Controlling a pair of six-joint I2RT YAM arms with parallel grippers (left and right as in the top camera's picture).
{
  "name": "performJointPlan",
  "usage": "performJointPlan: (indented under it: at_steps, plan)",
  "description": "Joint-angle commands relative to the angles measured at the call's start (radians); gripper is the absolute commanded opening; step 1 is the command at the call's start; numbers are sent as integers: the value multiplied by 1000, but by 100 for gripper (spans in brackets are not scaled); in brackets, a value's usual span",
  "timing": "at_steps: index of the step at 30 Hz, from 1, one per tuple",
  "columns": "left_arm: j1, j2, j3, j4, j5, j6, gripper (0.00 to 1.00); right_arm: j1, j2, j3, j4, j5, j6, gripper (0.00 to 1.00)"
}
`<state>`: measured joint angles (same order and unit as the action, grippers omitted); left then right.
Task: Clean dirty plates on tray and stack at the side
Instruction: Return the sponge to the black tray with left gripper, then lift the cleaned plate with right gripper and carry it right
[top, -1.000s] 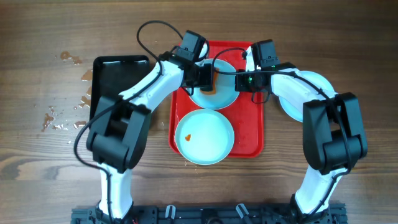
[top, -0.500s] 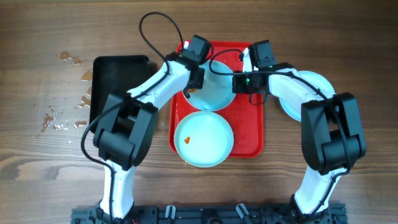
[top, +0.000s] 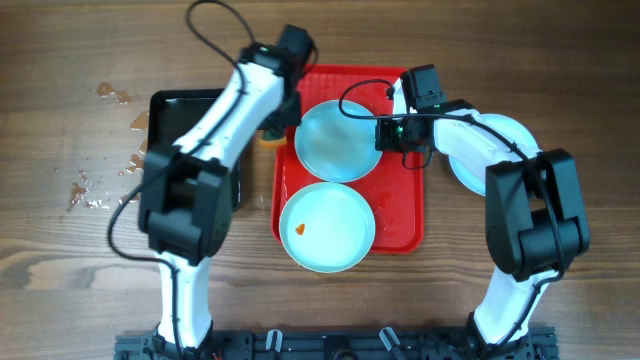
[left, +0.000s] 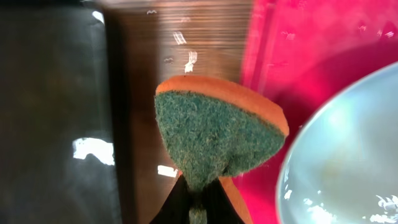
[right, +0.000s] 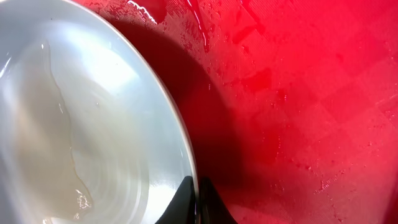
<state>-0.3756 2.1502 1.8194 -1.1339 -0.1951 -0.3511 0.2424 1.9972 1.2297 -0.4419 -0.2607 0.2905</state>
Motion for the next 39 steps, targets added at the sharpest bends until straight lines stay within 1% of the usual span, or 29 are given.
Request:
performJointPlan:
  at_steps: [1,3,4,6,8,10,12,15,17,18,19,20,21,22,23,25,30,32,35,39]
  plan:
    - [138,-168,17,-117,87,-24,4,-10,-6,-12,-38,82,-56,4]
    - [227,-207,17,-195,87,-16,4,-10,-29,-12,-53,81,-64,4]
    - [265,-209,12,-225,87,8,4,-10,-40,-12,-60,81,-74,4]
    - [326,-209,-43,-226,86,34,4,-10,-53,-12,-68,82,-81,4]
    - [374,-209,-147,-170,87,47,4,-10,-74,-11,-87,100,-76,4]
    - [407,-209,-249,-85,88,56,4,2,-113,3,-142,188,-48,4]
    - [438,-209,-334,-3,101,60,4,37,-173,14,-179,283,-61,4]
    - [465,-209,-392,61,138,60,4,101,-255,15,-207,406,-81,4]
    - [468,-207,-398,83,169,60,4,167,-314,15,-226,565,-82,4]
    - [466,-207,-398,94,183,59,8,210,-346,15,-229,683,-81,4]
    - [465,-207,-398,96,188,59,17,248,-371,15,-230,784,-82,4]
    - [465,-207,-398,94,187,59,38,294,-395,15,-229,903,-82,4]
    - [465,-207,-398,91,187,59,47,330,-412,15,-227,987,-89,4]
    - [465,-207,-398,91,187,59,87,358,-421,15,-221,1048,-108,4]
    - [465,-207,-398,92,187,59,100,381,-426,15,-212,1096,-128,4]
    - [465,-207,-398,91,187,59,100,431,-428,15,-183,1221,-170,4]
    - [465,-207,-398,92,187,59,100,489,-428,15,-92,1352,-295,4]
    - [465,-207,-398,92,187,59,100,500,-428,15,-77,1417,-323,4]
    - [465,-207,-398,92,187,59,100,518,-428,15,-70,1453,-372,4]
    - [465,-207,-398,92,187,59,100,544,-428,15,-66,1490,-373,4]
